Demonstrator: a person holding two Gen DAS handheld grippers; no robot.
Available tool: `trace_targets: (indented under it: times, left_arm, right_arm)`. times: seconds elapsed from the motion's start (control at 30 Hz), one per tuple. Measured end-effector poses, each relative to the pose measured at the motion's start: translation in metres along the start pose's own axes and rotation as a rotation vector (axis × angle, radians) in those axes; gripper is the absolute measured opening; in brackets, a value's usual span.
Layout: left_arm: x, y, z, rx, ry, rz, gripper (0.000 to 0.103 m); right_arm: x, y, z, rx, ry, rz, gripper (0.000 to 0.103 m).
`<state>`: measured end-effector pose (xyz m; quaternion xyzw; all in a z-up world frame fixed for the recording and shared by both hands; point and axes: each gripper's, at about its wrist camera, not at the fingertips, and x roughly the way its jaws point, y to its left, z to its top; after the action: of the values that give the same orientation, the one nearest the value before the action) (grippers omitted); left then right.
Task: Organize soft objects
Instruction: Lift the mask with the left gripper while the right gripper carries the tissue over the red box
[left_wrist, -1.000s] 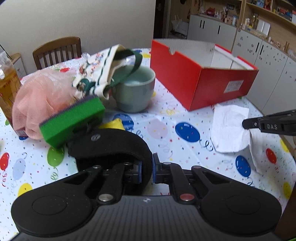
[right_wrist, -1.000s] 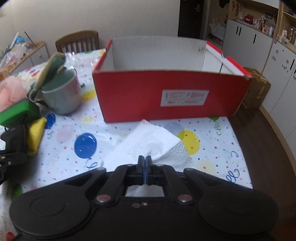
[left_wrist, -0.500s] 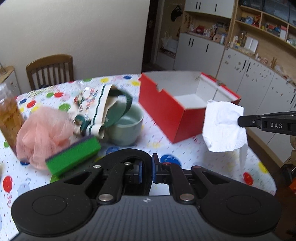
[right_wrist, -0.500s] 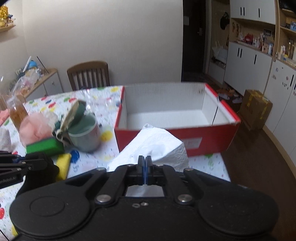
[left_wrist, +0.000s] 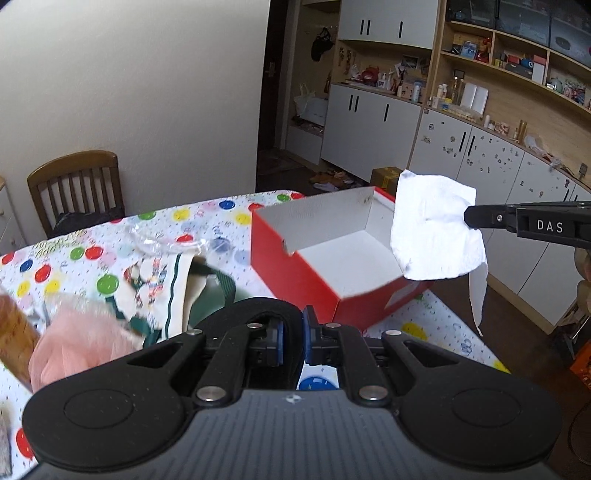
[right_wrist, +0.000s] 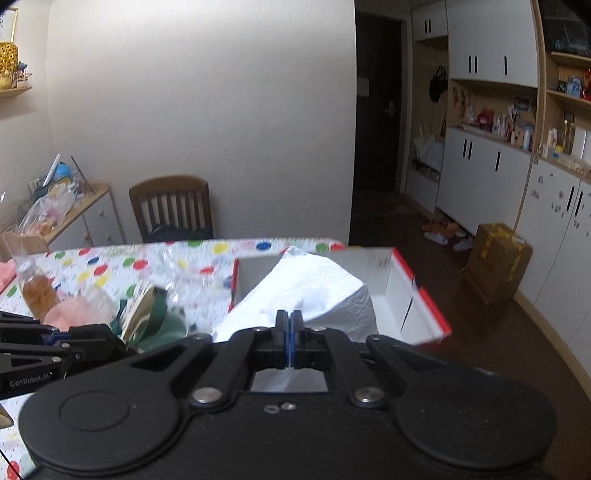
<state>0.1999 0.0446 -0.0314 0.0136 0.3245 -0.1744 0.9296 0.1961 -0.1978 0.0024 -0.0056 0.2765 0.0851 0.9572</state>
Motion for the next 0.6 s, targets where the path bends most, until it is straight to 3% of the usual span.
trace_targets:
  times: [0.23, 0.6]
  left_arm:
    - [0.01, -0.008, 0.033, 0.01, -0.016, 0.006, 0.01]
    - [0.044, -0.042, 0.089, 0.028, -0.029, 0.051, 0.01]
  right_arm:
    - [0.009, -0.016, 0.024, -0.028, -0.042, -0.004, 0.0]
    - [0.039, -0.057, 0.053, -0.061, -0.064, 0.076, 0.0]
